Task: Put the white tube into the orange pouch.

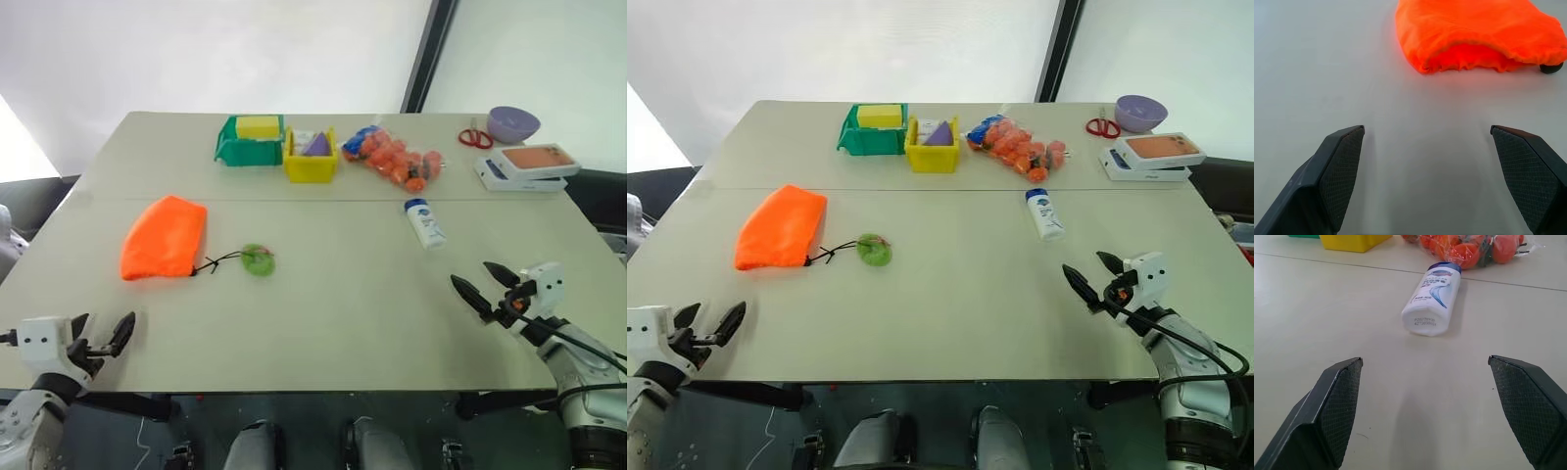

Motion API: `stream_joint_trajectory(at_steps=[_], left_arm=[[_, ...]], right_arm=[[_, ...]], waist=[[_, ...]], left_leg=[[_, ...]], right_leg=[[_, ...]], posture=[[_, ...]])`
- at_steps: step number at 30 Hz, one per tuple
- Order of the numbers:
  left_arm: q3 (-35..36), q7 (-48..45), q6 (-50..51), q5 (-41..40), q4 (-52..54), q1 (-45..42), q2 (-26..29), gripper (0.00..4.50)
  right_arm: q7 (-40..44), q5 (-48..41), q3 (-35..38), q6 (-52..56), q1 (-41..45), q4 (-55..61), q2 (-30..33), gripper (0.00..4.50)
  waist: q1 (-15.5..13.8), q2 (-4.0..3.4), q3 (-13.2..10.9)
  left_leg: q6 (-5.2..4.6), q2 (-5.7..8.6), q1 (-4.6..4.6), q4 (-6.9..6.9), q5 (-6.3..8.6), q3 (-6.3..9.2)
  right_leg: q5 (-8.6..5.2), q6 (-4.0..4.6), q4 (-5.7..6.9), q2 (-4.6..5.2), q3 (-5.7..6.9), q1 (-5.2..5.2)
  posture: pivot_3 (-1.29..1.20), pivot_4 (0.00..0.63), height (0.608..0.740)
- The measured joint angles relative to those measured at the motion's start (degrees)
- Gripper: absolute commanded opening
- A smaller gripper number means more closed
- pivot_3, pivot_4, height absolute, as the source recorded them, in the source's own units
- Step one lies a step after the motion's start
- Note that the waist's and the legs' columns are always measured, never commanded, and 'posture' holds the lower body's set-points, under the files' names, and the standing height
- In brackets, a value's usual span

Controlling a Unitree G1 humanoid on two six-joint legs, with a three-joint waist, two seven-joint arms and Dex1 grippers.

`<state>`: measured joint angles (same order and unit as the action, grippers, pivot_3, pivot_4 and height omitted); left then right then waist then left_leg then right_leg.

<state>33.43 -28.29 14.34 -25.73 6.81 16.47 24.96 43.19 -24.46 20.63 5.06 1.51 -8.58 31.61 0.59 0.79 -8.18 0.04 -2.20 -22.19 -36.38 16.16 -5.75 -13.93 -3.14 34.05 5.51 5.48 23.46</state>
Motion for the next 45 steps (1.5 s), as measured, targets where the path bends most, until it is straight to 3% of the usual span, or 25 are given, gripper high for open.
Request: stream_joint_trajectory(at_steps=[16, 21, 33, 45], left_arm=[[-1.3, 3.1, -4.2, 4.3, 0.9, 0.3, -0.3, 4.43], [-5.4, 3.8, -11.9, 13.3, 1.0, -0.1, 2.5, 4.43], [-12.6, 10.4, -27.2, 32.8, -13.3, -10.5, 12.4, 4.43], [-15.2, 14.9, -30.6, 36.0, -22.4, -17.2, 13.4, 4.43]], right_arm=[[2.1, 0.4, -3.7, 1.0, 1.9, 0.7, -0.2, 4.29], [5.8, -2.9, -6.5, 5.3, 1.6, 8.2, -0.1, 4.29], [6.7, -3.8, -16.6, 9.4, 1.5, 21.1, -2.1, 4.29], [4.9, -3.6, -18.6, 9.6, 1.8, 22.5, -3.4, 4.29]], waist=[[0.0, 0.01, 0.0], [0.0, -0.03, 0.0], [0.1, 0.02, 0.1], [0.0, 0.10, 0.1]], left_leg=[[-0.02, 0.00, 0.01, 0.00, -0.01, 0.00], [0.01, 0.00, 0.02, 0.05, 0.01, -0.01], [0.04, -0.01, 0.00, 0.13, 0.02, -0.05], [-0.02, -0.01, 0.03, 0.14, -0.01, -0.07]], right_leg=[[0.00, 0.00, 0.00, 0.01, 0.00, 0.00], [0.00, 0.01, 0.01, 0.02, 0.00, 0.01], [0.01, 0.00, 0.00, 0.06, 0.00, 0.08], [0.04, -0.02, 0.06, 0.10, 0.01, 0.05]], posture=[[0.00, 0.150, 0.740], [0.00, 0.150, 0.740], [0.00, 0.150, 0.740], [0.00, 0.150, 0.740]])
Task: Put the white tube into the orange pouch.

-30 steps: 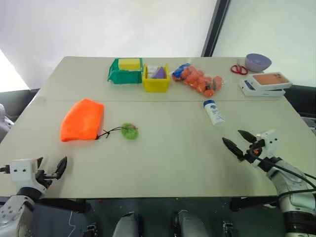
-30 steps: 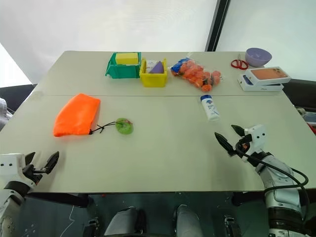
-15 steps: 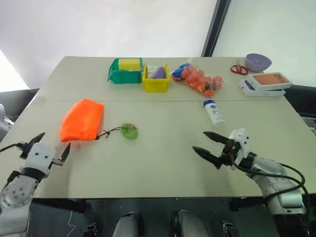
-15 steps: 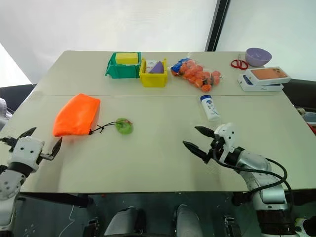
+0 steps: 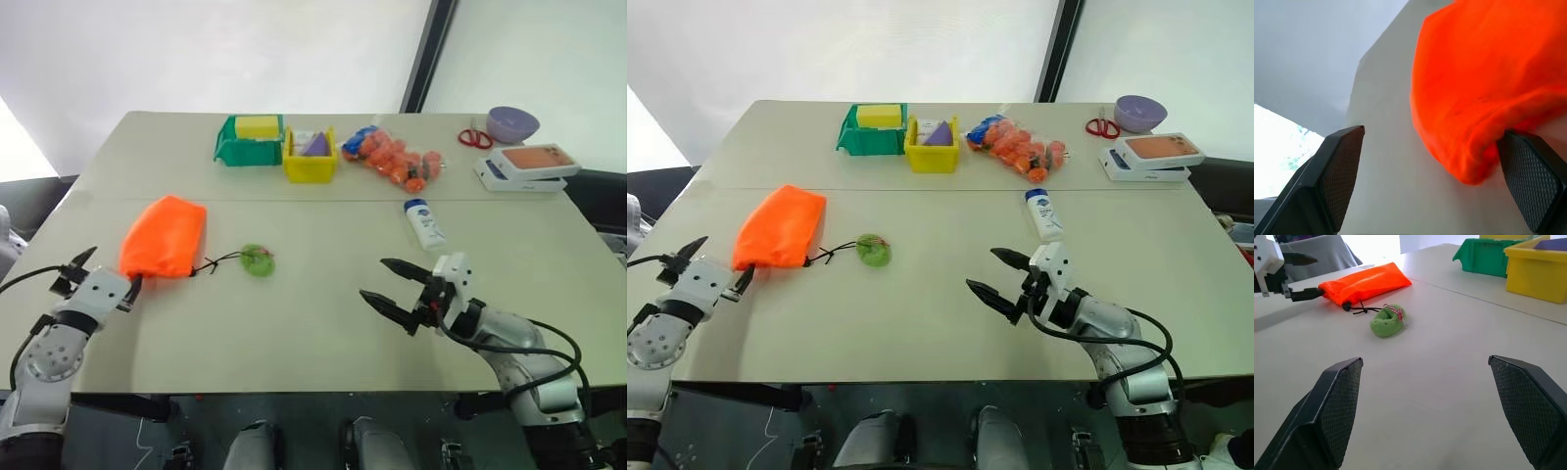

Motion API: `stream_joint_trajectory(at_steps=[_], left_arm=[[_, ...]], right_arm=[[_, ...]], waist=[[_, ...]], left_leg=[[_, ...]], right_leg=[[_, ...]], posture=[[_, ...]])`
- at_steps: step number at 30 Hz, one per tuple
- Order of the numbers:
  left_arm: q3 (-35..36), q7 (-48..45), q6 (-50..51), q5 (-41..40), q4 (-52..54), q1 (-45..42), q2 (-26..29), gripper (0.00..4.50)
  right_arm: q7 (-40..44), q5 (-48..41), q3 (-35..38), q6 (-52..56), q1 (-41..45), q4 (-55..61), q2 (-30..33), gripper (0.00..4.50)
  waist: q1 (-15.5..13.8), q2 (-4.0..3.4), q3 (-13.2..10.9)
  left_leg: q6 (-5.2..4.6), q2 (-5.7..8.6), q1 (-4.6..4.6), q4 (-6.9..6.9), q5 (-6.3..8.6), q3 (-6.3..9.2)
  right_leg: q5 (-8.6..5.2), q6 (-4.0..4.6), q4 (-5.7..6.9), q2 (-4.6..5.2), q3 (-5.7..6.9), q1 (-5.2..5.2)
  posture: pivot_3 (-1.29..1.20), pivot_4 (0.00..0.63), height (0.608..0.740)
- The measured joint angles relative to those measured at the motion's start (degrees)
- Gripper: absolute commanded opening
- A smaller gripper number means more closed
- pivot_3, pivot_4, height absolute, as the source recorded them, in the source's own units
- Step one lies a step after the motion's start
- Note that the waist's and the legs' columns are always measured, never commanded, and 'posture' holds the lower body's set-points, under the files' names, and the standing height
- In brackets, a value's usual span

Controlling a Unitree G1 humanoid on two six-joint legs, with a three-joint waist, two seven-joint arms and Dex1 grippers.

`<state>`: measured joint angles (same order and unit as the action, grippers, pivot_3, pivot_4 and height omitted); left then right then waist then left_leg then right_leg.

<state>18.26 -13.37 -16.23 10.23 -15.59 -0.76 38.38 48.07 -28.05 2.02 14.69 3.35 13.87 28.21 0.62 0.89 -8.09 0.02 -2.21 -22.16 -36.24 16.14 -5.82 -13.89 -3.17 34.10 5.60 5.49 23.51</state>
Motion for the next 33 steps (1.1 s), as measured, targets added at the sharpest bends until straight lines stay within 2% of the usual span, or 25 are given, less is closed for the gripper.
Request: stream_joint_trajectory(at_steps=[13, 16, 22, 23, 29, 33], left_arm=[[-6.5, 4.9, -0.7, 3.4, -10.2, -9.4, -0.1, 4.43], [-7.0, 5.3, -1.4, 3.4, -11.6, -10.3, -0.1, 3.51], [-7.9, 3.9, -3.1, 2.5, -11.3, -10.0, 0.0, 0.40], [-7.8, 3.4, -3.3, 1.9, -10.7, -9.6, 0.2, 0.05], [-7.9, -1.5, -0.5, -1.0, -5.8, -7.3, 0.8, 0.05], [-8.1, -6.2, 6.8, -5.5, 4.5, -3.7, -1.3, 0.05]], right_arm=[[-0.5, 0.1, -0.3, 0.2, 1.6, 0.0, 0.0, 4.29], [-0.9, 0.4, -0.4, 0.2, 1.6, 0.0, 0.0, 4.50], [-1.4, 0.8, -0.3, 0.2, 1.2, 0.3, 0.2, 4.50], [-1.4, 0.8, -0.3, 0.2, 0.7, 0.4, 0.3, 4.50], [-0.9, 0.8, -0.2, 0.0, 0.1, 0.5, 0.5, 4.50], [-1.0, 1.5, 0.1, -0.8, 0.3, 0.4, 0.5, 4.50]], waist=[[0.0, 0.12, 0.1], [0.1, 0.13, 0.1], [0.0, 0.15, 0.1], [0.0, 0.15, 0.1], [0.0, 0.14, 0.1], [0.0, 0.14, 0.1]], left_leg=[[-0.08, 0.00, 0.01, -0.02, -0.06, -0.05], [-0.08, 0.00, 0.01, -0.02, -0.06, -0.07], [-0.06, 0.00, 0.01, -0.02, -0.07, -0.07], [-0.06, 0.00, 0.01, -0.03, -0.07, -0.07], [-0.06, 0.00, 0.04, -0.05, -0.07, -0.07], [-0.06, 0.00, 0.06, -0.07, -0.07, -0.06]], right_leg=[[0.13, -0.22, 0.09, -0.02, 0.01, -0.10], [0.13, -0.23, 0.12, -0.02, 0.01, -0.15], [0.14, -0.24, 0.15, -0.02, 0.01, -0.16], [0.13, -0.23, 0.15, -0.01, 0.01, -0.16], [0.12, -0.21, 0.16, -0.01, 0.01, -0.15], [0.11, -0.20, 0.15, 0.00, 0.01, -0.15]], posture=[[0.00, 0.150, 0.740], [0.00, 0.150, 0.740], [0.00, 0.150, 0.740], [0.00, 0.150, 0.740], [0.00, 0.150, 0.740], [0.00, 0.150, 0.740]])
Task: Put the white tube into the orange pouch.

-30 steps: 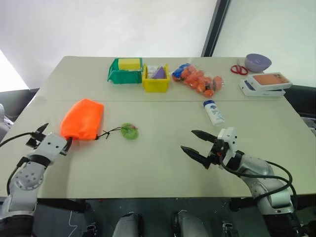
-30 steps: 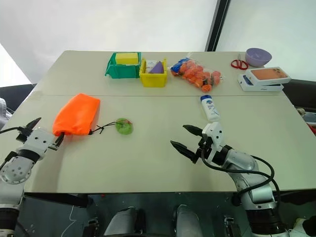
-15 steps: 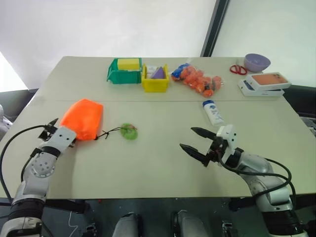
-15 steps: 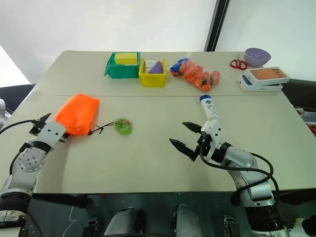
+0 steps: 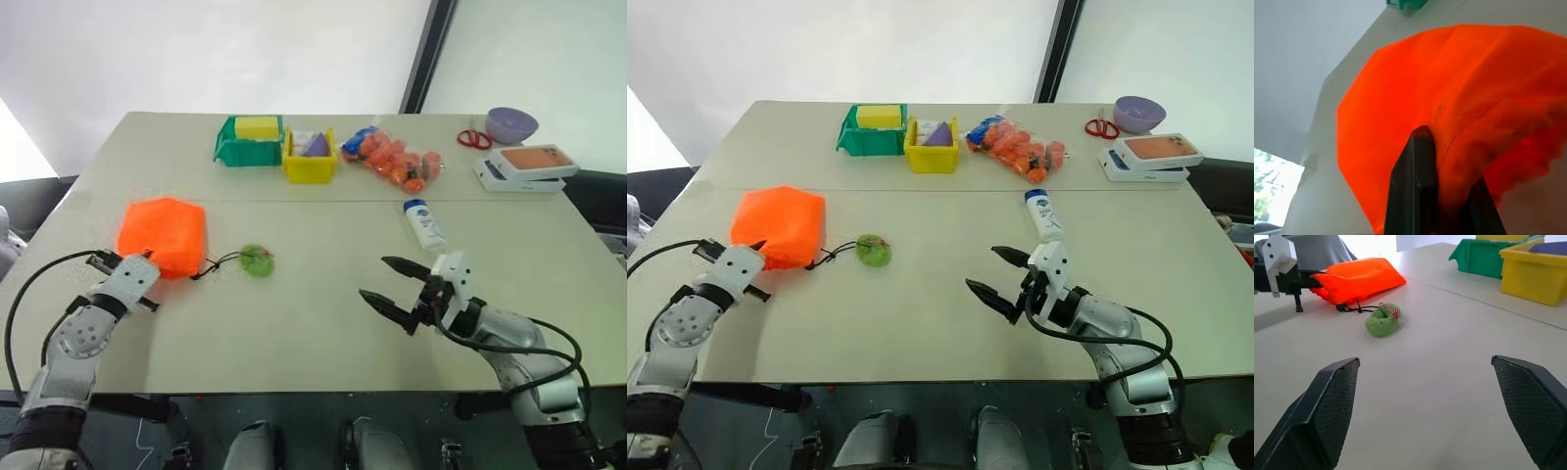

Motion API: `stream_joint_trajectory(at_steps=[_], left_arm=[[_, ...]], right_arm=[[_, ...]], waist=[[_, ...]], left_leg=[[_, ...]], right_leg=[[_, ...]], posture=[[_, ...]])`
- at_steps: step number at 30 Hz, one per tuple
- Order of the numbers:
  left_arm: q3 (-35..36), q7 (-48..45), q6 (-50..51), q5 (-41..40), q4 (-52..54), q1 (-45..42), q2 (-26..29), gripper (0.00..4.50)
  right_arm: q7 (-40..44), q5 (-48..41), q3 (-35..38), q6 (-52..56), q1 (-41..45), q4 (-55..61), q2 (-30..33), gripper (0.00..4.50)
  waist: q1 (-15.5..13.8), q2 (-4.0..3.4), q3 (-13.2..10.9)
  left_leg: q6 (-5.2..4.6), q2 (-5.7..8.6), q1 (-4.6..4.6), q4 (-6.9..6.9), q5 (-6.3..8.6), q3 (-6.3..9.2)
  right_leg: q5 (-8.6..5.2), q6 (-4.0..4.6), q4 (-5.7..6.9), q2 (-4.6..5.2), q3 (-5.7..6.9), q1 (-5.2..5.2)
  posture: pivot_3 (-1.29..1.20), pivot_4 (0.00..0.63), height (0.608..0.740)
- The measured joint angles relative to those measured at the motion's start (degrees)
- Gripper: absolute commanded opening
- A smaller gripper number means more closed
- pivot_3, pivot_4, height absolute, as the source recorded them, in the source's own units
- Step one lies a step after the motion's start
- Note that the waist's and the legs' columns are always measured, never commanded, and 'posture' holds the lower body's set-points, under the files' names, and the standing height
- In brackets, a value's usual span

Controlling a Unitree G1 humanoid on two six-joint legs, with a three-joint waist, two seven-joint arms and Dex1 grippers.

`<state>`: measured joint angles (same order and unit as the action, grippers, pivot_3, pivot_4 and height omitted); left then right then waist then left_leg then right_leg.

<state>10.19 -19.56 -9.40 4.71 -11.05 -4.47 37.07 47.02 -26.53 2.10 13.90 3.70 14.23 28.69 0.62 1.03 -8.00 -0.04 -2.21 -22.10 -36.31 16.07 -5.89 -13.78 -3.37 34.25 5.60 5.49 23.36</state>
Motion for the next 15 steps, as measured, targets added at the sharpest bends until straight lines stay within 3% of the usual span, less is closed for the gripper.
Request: stream_joint_trajectory(at_steps=[5, 15], left_arm=[[-1.3, -4.3, 9.9, -4.3, 10.3, -0.5, -2.3, 0.05], [-11.0, -5.6, 29.6, -7.0, 21.3, -14.3, -12.5, 0.05]], right_arm=[[-2.4, 3.5, 1.0, -2.6, 2.5, -4.5, -0.1, 4.50], [-10.5, 10.7, 3.6, -9.4, 9.8, -18.7, -0.9, 4.50]], waist=[[-0.1, -0.01, 0.0], [0.0, 0.00, 0.0]], left_leg=[[0.00, 0.00, 0.01, -0.15, -0.01, 0.00], [-0.19, 0.00, -0.13, -0.81, 0.04, -0.04]], right_leg=[[-0.06, 0.11, 0.10, -0.02, 0.00, -0.14], [0.12, -0.21, 0.44, -0.20, 0.03, -0.25]], posture=[[0.00, 0.150, 0.740], [0.00, 0.150, 0.740]])
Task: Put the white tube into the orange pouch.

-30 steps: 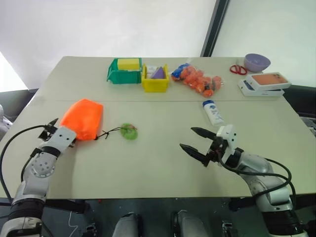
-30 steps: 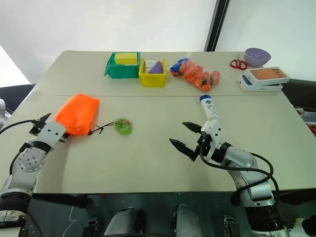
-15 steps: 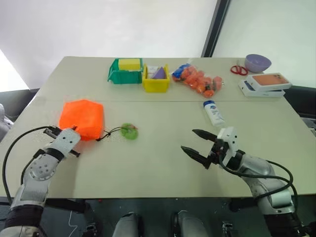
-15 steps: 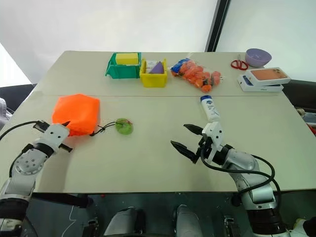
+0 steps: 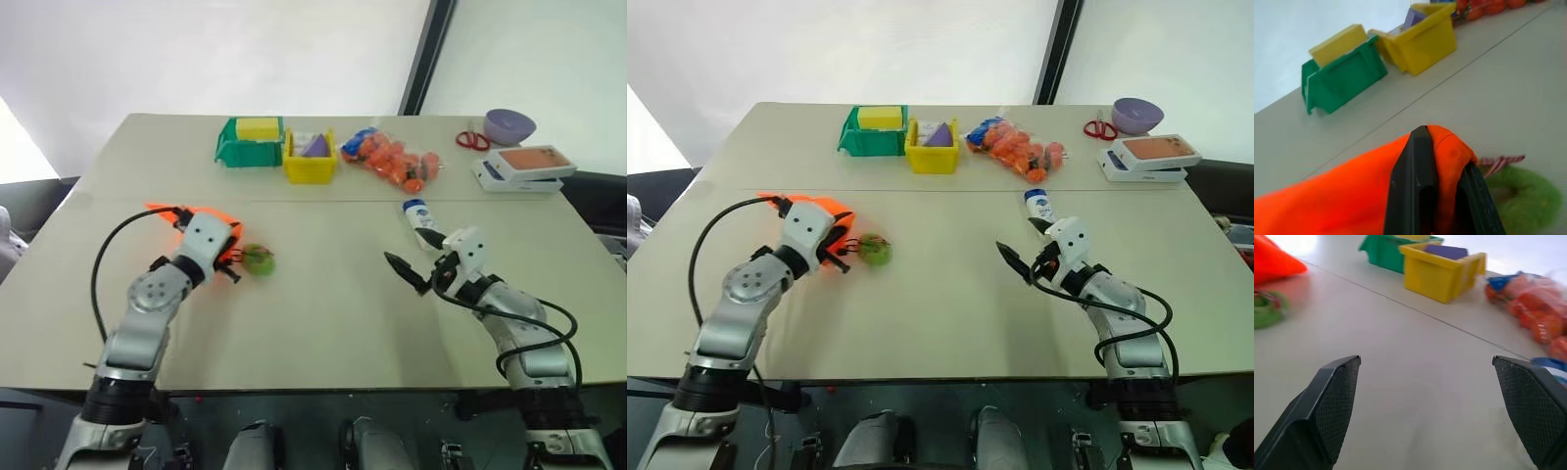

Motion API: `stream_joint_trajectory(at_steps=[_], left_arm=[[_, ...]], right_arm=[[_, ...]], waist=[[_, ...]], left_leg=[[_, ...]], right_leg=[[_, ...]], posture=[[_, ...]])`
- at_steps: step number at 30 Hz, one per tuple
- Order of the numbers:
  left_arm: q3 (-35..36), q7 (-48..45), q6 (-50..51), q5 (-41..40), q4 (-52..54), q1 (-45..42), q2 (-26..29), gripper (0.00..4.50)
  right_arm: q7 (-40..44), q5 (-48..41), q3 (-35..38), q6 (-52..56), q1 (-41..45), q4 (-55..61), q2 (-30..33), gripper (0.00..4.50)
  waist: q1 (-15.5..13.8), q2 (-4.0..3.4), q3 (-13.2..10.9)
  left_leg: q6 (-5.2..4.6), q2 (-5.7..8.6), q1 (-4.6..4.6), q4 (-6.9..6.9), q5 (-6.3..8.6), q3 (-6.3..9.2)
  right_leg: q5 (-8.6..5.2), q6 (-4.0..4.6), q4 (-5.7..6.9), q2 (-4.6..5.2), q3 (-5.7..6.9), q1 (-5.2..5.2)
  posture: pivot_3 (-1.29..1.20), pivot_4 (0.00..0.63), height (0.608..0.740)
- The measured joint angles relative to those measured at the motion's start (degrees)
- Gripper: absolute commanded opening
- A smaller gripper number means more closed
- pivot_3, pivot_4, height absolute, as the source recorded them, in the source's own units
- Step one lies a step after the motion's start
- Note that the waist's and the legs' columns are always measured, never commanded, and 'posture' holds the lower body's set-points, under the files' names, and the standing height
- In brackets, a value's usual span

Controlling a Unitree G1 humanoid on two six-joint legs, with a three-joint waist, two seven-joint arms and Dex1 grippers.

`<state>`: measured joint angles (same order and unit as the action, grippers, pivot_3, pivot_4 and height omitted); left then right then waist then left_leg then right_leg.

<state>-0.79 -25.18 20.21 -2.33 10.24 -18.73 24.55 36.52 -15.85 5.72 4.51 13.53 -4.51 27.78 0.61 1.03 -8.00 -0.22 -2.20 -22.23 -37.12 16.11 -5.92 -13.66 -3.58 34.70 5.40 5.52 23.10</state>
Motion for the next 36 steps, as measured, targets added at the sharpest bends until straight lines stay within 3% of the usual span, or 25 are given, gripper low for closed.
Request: stream_joint_trajectory(at_steps=[10, 22, 33, 36], left_arm=[[-2.6, 1.2, 13.7, -4.5, 5.9, -10.2, -8.3, 0.05], [0.2, -4.4, 20.9, -9.9, 12.5, 5.6, 1.6, 0.05], [0.3, -4.5, 20.5, -11.4, 12.6, 9.1, 1.7, 0.05], [-0.2, -4.2, 20.1, -11.4, 12.6, 9.1, 1.2, 0.00]], right_arm=[[-6.1, 3.0, 0.4, -1.2, 1.9, -3.8, -1.3, 4.50], [-15.2, 6.5, 1.1, 2.7, 11.9, -18.7, -4.3, 4.50], [-18.3, 6.8, 2.1, 0.2, 19.1, -33.9, -6.5, 4.50], [-18.5, 6.6, 2.8, -0.8, 19.8, -36.0, -6.7, 3.25]], waist=[[0.1, 0.03, 0.0], [0.1, 0.00, 0.0], [0.3, -0.03, 0.0], [0.2, -0.03, 0.0]], left_leg=[[0.04, 0.00, 0.09, -0.12, -0.03, 0.01], [0.36, -0.34, 0.26, -0.05, -0.21, 0.00], [0.35, -0.35, 0.21, -0.02, -0.20, 0.00], [0.35, -0.34, 0.20, -0.02, -0.20, -0.01]], right_leg=[[-0.02, -0.06, 0.35, -0.18, -0.04, 0.02], [-0.05, 0.03, 0.45, -0.49, -0.15, 0.03], [-0.04, 0.04, 0.43, -0.39, -0.16, 0.07], [-0.04, 0.03, 0.43, -0.38, -0.16, 0.07]], posture=[[0.00, 0.150, 0.740], [0.00, 0.150, 0.740], [0.00, 0.150, 0.740], [0.00, 0.150, 0.740]])
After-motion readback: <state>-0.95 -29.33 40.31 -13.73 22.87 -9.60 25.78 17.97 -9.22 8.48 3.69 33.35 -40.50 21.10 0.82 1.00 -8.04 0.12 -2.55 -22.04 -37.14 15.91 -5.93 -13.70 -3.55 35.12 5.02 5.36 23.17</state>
